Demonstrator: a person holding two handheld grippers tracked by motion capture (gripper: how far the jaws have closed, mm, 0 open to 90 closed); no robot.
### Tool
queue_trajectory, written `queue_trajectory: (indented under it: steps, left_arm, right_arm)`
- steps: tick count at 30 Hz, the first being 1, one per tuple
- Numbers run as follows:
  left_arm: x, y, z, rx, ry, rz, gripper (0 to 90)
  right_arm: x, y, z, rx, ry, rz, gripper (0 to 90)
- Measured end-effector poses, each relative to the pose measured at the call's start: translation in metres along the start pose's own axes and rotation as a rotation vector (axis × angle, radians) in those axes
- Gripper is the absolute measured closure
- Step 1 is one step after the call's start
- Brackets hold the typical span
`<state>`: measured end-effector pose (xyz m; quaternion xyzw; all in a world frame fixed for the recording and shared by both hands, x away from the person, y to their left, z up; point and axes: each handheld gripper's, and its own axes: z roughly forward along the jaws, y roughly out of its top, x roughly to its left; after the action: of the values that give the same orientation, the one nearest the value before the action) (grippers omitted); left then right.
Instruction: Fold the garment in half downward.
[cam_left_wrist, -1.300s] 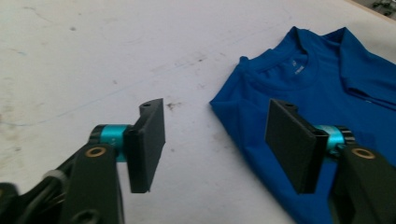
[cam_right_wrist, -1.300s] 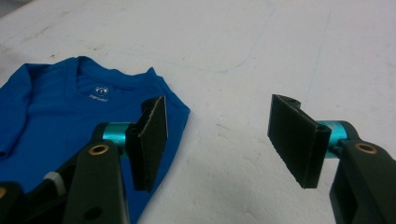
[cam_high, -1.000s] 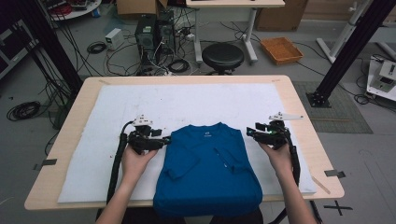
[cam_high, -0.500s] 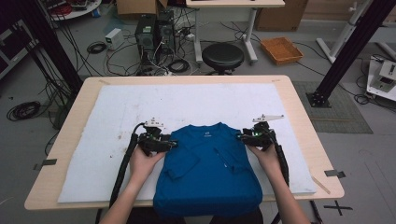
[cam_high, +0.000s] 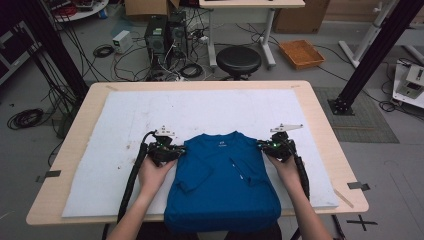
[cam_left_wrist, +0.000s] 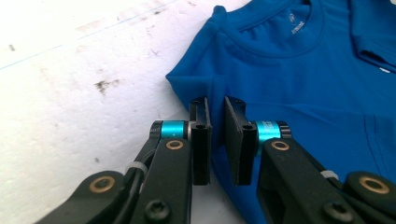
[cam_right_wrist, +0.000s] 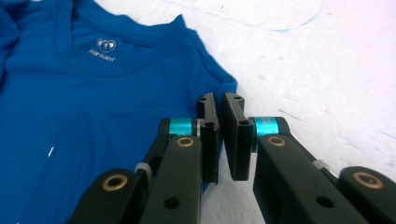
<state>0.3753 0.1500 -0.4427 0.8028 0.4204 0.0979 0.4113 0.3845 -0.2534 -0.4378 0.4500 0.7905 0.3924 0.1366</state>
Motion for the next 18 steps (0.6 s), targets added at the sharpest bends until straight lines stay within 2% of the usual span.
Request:
queue_trajectory:
  steps: [1,3,4,6,7,9,14,17,18]
  left_arm:
    - [0.001,0.001,-0.001,-0.012,0.013,-0.014,66.4]
    - [0.004,0.002,-0.003,-0.029,0.011,-0.032,64.4]
    - [0.005,0.004,-0.003,-0.042,0.015,-0.045,59.2]
    - [0.008,0.009,-0.001,-0.05,0.009,-0.063,57.5]
    - [0.008,0.012,0.0,-0.047,0.008,-0.059,57.5]
    - [0.008,0.02,0.005,-0.035,0.005,-0.037,57.2]
    - [0.007,0.036,0.022,0.018,-0.018,-0.014,56.1]
    - [0.005,0.042,0.031,0.032,-0.038,-0.011,56.1]
    - [0.004,0.044,0.033,0.046,-0.035,0.004,56.2]
  right_arm:
    - [-0.003,0.002,-0.004,-0.019,-0.002,0.012,74.6]
    - [-0.003,0.003,-0.005,-0.029,-0.006,0.01,73.2]
    - [-0.005,0.008,-0.006,-0.055,-0.006,0.019,70.1]
    - [-0.005,0.012,-0.005,-0.051,-0.008,0.018,68.6]
    - [-0.004,0.02,-0.001,-0.05,-0.004,0.005,66.9]
    - [-0.002,0.023,0.002,-0.055,0.002,-0.003,66.9]
    - [0.004,0.037,0.023,-0.005,-0.004,-0.032,65.0]
    - [0.005,0.04,0.034,0.024,-0.005,-0.038,65.0]
    - [0.005,0.041,0.037,0.041,-0.01,-0.038,65.1]
